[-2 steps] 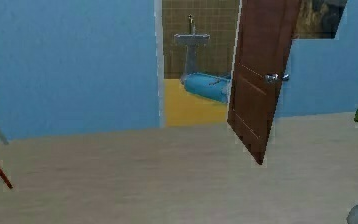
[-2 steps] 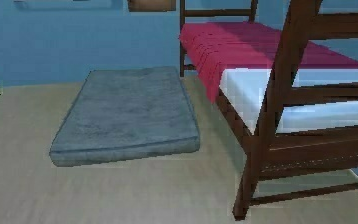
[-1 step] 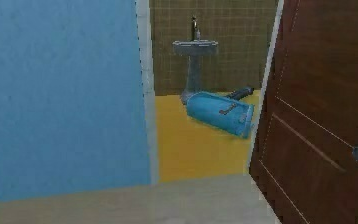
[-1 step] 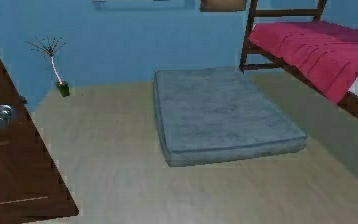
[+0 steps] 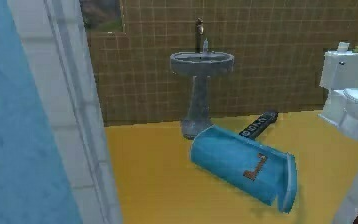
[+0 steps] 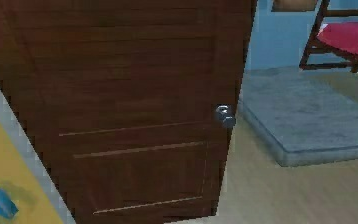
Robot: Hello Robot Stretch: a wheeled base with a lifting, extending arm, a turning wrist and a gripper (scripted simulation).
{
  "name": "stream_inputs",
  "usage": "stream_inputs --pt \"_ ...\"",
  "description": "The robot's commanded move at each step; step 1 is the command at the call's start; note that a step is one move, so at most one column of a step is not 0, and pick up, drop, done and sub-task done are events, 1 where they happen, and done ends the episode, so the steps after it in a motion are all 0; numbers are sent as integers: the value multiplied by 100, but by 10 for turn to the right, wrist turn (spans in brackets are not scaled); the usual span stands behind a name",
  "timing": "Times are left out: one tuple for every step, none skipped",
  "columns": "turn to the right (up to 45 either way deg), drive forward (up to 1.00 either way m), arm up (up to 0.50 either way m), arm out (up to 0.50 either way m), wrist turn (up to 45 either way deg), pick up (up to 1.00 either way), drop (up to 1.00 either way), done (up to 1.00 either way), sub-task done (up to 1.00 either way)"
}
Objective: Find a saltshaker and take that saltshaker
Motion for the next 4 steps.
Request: stream_inputs --pt "0 85 0 0 0 0 0 0 0" --pt "-60 0 0 0 0 0 0 0 0" --pt "0 30 0 0 0 0 0 0 0" --pt "-360 0 0 0 0 0 0 0 0"
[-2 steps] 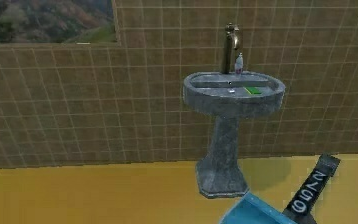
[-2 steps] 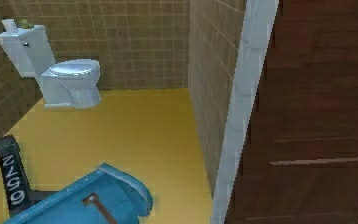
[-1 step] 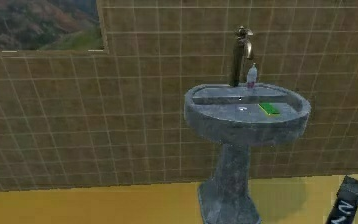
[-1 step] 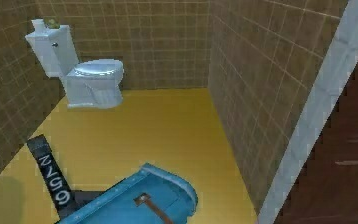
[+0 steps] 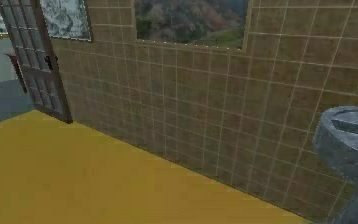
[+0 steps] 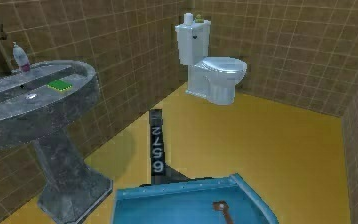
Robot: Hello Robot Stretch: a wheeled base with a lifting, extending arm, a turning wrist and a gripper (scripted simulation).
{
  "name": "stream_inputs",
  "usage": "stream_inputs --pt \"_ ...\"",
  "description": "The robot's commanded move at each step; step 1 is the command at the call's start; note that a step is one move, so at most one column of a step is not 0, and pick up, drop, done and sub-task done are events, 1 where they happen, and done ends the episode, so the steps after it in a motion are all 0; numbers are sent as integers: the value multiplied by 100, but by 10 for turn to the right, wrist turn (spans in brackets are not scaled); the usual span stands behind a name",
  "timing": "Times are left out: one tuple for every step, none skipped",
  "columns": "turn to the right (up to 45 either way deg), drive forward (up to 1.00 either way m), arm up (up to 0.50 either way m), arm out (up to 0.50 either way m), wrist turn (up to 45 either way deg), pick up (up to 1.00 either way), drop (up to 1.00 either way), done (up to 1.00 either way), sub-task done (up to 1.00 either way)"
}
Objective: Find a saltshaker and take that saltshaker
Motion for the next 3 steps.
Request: stream_inputs --pt "0 55 0 0 0 0 0 0 0" --pt "-450 0 0 0 0 0 0 0 0" --pt "-60 0 0 0 0 0 0 0 0"
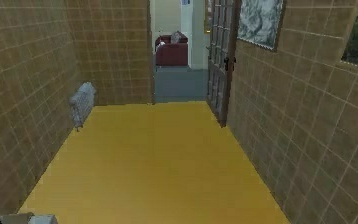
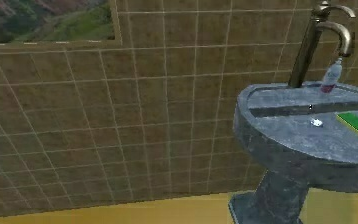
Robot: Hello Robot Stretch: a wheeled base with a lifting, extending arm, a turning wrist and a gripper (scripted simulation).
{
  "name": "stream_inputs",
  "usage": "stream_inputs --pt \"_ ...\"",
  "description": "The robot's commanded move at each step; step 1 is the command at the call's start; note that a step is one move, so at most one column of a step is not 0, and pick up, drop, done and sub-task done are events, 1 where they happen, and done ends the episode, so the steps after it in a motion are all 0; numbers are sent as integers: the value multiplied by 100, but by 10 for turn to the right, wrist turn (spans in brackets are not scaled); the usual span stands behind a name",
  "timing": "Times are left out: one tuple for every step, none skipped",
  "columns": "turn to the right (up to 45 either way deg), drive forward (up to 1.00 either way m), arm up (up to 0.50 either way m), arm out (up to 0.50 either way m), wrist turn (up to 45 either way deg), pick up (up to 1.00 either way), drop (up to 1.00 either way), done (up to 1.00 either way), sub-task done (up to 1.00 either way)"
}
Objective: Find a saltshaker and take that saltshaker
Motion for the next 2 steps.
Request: stream_inputs --pt "0 100 0 0 0 0 0 0 0" --pt "0 100 0 0 0 0 0 0 0"
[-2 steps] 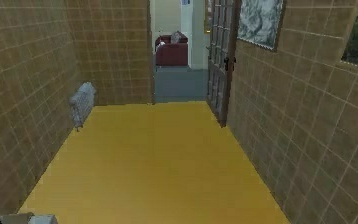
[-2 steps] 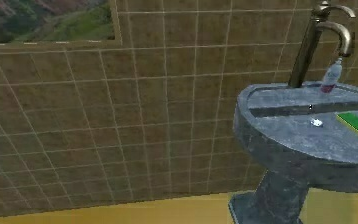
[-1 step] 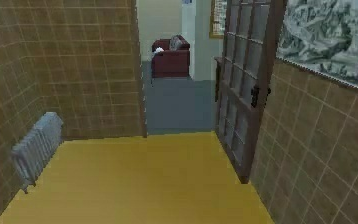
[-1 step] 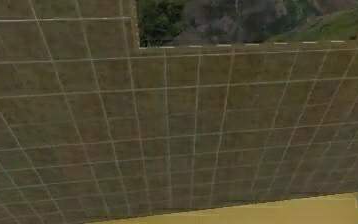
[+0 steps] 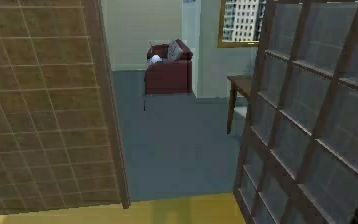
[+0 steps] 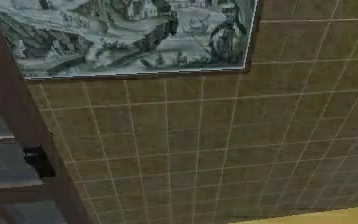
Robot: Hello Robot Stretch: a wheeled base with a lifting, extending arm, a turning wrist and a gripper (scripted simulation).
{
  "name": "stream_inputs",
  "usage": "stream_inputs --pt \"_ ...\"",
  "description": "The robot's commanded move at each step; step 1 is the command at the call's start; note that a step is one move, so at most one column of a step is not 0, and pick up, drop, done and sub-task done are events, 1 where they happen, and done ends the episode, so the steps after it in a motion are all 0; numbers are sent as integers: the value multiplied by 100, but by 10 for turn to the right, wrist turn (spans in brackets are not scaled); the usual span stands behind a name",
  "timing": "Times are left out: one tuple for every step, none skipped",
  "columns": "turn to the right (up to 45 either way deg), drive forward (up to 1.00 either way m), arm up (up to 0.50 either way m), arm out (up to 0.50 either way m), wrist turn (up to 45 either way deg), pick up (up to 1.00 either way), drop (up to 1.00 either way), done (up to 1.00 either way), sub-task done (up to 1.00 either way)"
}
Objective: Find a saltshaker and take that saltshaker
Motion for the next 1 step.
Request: stream_inputs --pt "0 100 0 0 0 0 0 0 0"
